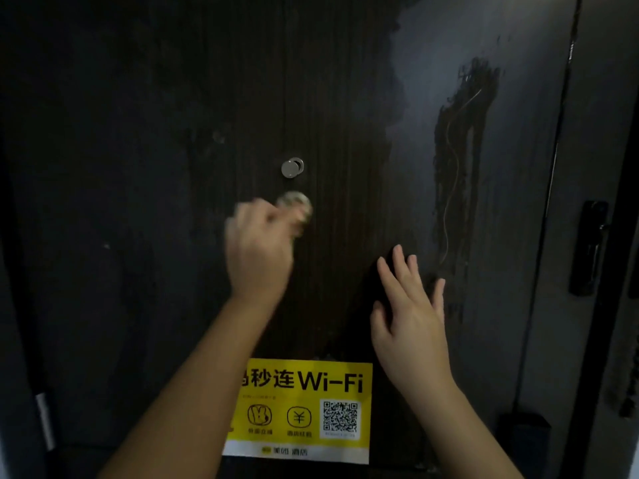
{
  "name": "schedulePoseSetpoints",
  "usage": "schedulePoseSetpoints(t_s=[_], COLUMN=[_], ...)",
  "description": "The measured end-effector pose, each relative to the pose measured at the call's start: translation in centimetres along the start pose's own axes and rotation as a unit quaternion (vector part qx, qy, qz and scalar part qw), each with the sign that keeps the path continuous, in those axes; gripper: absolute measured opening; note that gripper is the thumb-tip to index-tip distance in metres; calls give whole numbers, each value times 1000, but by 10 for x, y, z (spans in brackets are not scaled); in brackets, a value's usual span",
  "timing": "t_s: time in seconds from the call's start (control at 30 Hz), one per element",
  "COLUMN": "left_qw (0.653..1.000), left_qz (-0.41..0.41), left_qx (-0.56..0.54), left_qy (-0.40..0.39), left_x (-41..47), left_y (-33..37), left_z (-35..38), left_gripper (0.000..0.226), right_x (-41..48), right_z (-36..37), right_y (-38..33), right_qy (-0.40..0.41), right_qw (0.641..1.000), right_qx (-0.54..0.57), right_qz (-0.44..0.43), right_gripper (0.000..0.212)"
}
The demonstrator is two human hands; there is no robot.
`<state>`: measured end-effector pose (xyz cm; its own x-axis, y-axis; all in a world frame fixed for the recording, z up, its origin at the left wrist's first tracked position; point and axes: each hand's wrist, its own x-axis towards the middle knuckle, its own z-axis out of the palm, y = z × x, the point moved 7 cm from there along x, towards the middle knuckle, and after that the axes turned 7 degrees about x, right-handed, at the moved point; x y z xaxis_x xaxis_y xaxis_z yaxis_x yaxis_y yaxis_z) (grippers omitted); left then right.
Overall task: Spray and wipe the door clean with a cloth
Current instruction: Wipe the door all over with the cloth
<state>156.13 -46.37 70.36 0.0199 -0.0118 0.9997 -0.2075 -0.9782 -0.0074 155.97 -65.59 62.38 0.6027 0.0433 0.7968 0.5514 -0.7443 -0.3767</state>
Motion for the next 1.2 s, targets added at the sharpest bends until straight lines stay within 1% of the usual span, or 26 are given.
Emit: schedulePoseSetpoints(t_s=[0.07, 0.1, 0.17, 0.2, 0.23, 0.27, 0.37, 0.4, 0.43, 0.47, 0.53, 0.57, 0.6, 0.63, 0.7, 0.73, 0.77, 0.83, 0.87, 0.9, 1.0, 1.03, 1.07, 1.13, 1.17, 1.2], left_qw=[994, 993, 999, 998, 996, 997, 985, 980, 983, 990, 997, 994, 994, 996, 992, 992, 995, 995, 990, 989, 998, 998, 998, 979, 966, 960], left_qz=[-106, -115, -26, 27, 50, 32, -161, -188, -172, -124, 18, 57, 60, 16, -114, -123, -85, 59, 104, 113, -23, -24, 19, 161, 215, 240], left_qx=[6, 12, 25, 33, 42, 54, 68, 63, 64, 67, 57, 59, 64, 62, 40, 30, 22, 8, 10, 18, 28, 21, 9, -9, -12, -14], left_qy=[17, 9, -35, -52, -56, -48, 4, 6, -8, -31, -58, -67, -68, -55, -24, -23, -43, -85, -93, -89, -47, -50, -67, -125, -141, -146], left_x=[2, -13, -54, -66, -62, -48, -7, -10, -22, -42, -80, -83, -76, -64, -52, -58, -71, -104, -109, -101, -72, -78, -91, -135, -149, -151], left_y=[-22, -17, 9, 14, 4, -16, -75, -74, -61, -40, -6, -8, -20, -35, -53, -43, -21, 24, 28, 21, -9, 0, 20, 64, 70, 65], left_z=[-6, -4, 2, 3, 4, 2, -17, -19, -14, -5, 2, 4, 5, 2, -4, -3, 3, 10, 11, 10, 8, 8, 11, 19, 19, 19], left_gripper=[20, 21, 22, 23, 25, 28, 35, 36, 36, 37, 37, 38, 40, 42, 42, 43, 43, 45, 42, 39, 34, 34, 34, 28, 24, 23], right_x=[0, 0, 1, 1, 1, 2, 2, 2, 2, 3, 3, 3, 2, 1, -2, -4, -5, -10, -12, -14, -17, -18, -19, -21, -23, -24], right_z=[3, 4, 6, 6, 6, 5, 6, 6, 7, 7, 7, 7, 8, 9, 10, 9, 9, 10, 12, 13, 15, 16, 16, 16, 16, 16], right_y=[-1, -1, -2, -1, -1, 0, -2, -3, -4, -5, -6, -6, -6, -5, -5, -7, -8, -10, -9, -7, -1, 1, 2, 2, 2, 2], right_qy=[3, 2, -7, -13, -18, -22, -26, -29, -32, -33, -32, -32, -33, -34, -29, -23, -16, -19, -25, -31, -37, -37, -36, -31, -27, -22], right_qw=[1000, 1000, 999, 999, 998, 998, 998, 998, 997, 997, 997, 998, 997, 997, 997, 998, 998, 999, 998, 998, 997, 997, 998, 998, 998, 998], right_qx=[-15, -24, -42, -49, -52, -52, -57, -61, -65, -66, -61, -60, -62, -64, -63, -58, -51, -43, -42, -41, -43, -41, -36, -17, -7, -1], right_qz=[-2, -1, 0, 1, 4, 6, 11, 14, 17, 18, 19, 20, 23, 25, 27, 27, 26, 25, 26, 30, 42, 44, 48, 52, 52, 52], right_gripper=[64, 64, 65, 65, 65, 65, 66, 66, 66, 66, 66, 66, 67, 67, 68, 69, 69, 69, 69, 69, 69, 69, 69, 67, 66, 66])
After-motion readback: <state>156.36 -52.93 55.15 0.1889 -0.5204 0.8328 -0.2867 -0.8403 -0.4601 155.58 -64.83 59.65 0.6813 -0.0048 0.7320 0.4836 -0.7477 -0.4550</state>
